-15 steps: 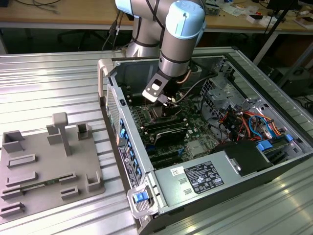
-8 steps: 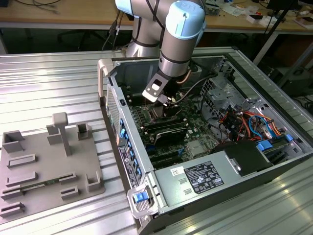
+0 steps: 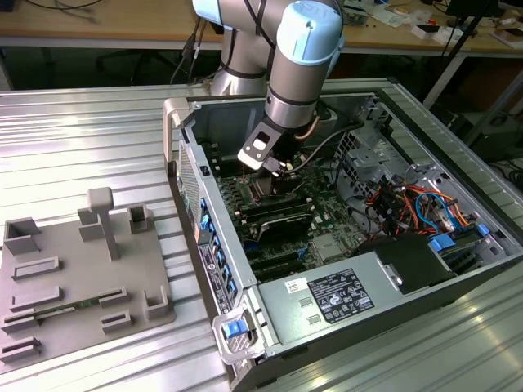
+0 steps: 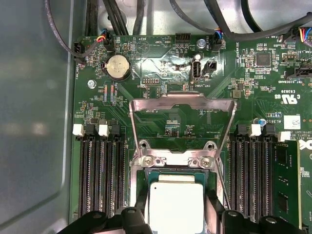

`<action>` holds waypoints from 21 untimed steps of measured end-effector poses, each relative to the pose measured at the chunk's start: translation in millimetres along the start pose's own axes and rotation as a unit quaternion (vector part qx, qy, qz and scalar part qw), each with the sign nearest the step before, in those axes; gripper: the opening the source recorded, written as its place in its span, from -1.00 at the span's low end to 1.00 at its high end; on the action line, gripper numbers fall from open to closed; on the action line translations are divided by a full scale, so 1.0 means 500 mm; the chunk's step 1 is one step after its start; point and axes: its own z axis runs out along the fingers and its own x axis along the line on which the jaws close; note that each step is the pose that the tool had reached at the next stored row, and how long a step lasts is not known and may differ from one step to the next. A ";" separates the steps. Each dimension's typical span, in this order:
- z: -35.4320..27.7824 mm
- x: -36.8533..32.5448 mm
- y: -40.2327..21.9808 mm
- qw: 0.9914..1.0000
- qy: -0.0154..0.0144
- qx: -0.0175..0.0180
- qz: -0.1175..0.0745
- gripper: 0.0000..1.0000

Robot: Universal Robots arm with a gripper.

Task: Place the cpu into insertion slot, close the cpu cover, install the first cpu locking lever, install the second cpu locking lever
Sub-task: 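Place the cpu into insertion slot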

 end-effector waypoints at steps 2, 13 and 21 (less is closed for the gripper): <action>0.000 0.000 0.000 1.000 0.000 0.000 0.001 0.08; 0.000 0.000 0.000 1.000 0.000 0.000 0.002 0.08; 0.007 0.000 0.000 1.000 0.000 0.000 0.002 0.08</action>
